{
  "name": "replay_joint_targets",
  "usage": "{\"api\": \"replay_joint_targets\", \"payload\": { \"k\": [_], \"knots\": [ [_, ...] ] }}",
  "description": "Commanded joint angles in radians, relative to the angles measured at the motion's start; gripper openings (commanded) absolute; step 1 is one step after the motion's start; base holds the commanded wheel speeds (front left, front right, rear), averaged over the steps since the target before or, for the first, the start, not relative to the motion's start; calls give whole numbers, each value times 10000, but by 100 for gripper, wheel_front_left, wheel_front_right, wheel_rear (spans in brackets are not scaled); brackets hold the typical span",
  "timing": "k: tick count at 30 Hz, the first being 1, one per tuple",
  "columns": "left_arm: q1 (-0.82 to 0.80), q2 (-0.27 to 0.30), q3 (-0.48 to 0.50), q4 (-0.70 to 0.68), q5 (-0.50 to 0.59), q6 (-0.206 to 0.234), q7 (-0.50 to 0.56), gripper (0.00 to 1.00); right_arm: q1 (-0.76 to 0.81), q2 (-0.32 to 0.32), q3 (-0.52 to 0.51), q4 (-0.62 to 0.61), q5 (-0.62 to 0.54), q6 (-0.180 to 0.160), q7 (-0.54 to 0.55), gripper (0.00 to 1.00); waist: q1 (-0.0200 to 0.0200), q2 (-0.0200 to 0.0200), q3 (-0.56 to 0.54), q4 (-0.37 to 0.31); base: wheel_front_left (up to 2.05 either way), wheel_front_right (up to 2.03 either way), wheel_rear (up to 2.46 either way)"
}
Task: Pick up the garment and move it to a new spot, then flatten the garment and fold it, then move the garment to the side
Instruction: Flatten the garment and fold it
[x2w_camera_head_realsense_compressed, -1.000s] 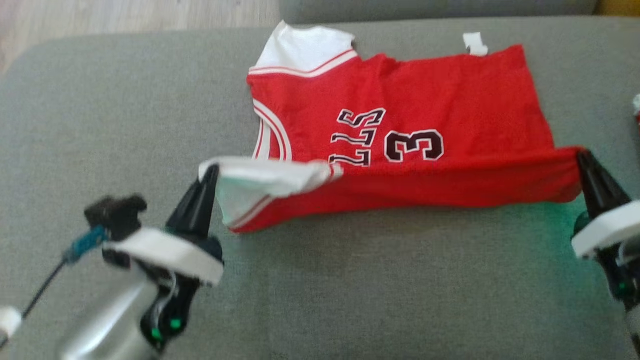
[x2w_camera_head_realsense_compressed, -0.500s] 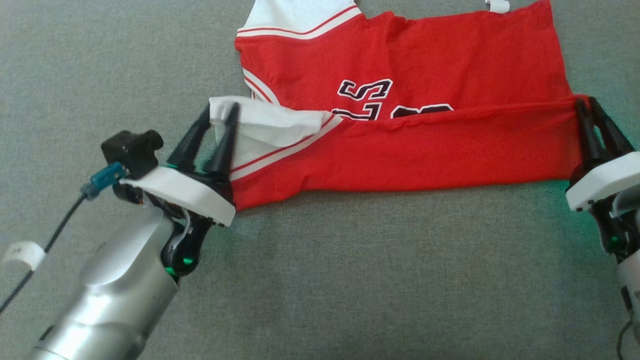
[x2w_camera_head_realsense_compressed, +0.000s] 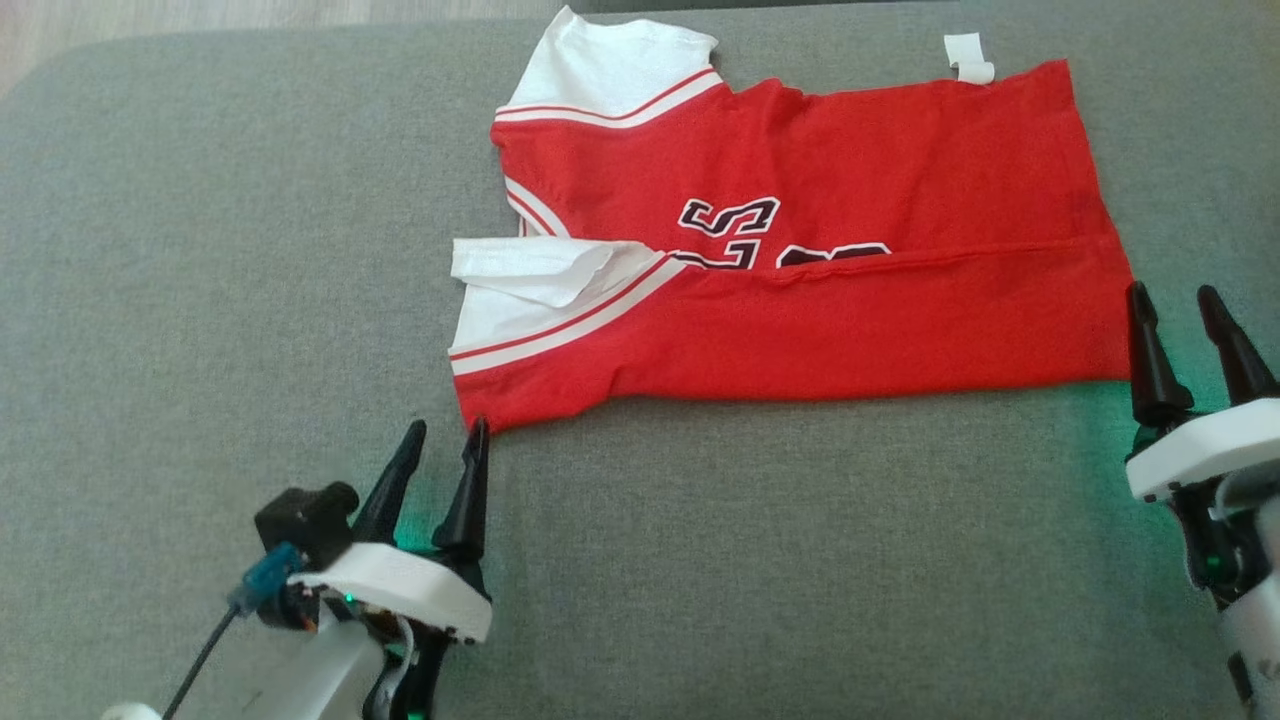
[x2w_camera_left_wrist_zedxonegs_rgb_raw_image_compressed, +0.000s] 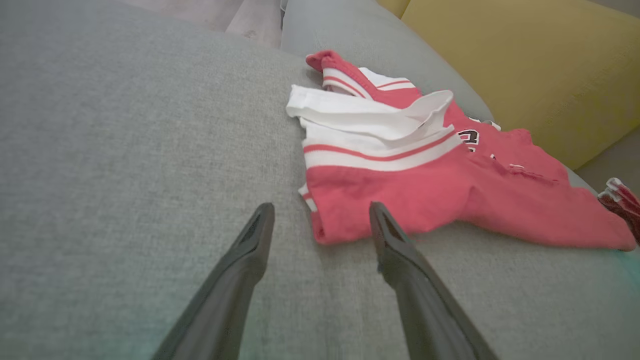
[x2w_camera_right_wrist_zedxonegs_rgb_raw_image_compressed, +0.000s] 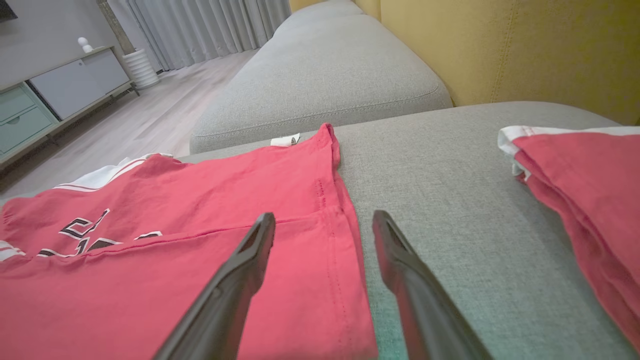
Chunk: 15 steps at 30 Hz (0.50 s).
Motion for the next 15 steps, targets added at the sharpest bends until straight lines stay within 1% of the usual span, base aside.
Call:
{"api": "replay_joint_targets", "payload": {
  "k": [1,8,9,10,11,12,15],
  "knots": [
    [-420,100,417,-194,-3,14,-108,100,-49,-139,58,-342,38,-7,-107,100,3,0,-19,-28,0,0,0],
    [-761,-71,241,904,130,58,39,100,-130,-52,146,-444,-32,-7,16,100,3,0,84,-228,0,0,0],
    [-837,-100,174,1056,172,15,75,75,-148,-67,152,-449,-35,-7,31,100,3,0,106,-243,0,0,0],
    [-895,-153,128,1194,162,-46,122,44,-160,-86,150,-446,-38,-7,48,100,3,0,124,-255,0,0,0],
    [-959,-184,58,1308,191,-120,156,5,-170,-111,141,-435,-46,-7,60,100,3,0,138,-262,0,0,0],
    [-1022,-204,-19,1406,236,-199,176,0,-180,-137,124,-414,-59,-7,67,100,3,0,146,-262,0,0,0],
    [-1167,-238,-145,1639,370,-320,144,0,-213,-188,122,-259,-109,-7,208,100,3,0,120,-244,0,0,0]
  ]
}}
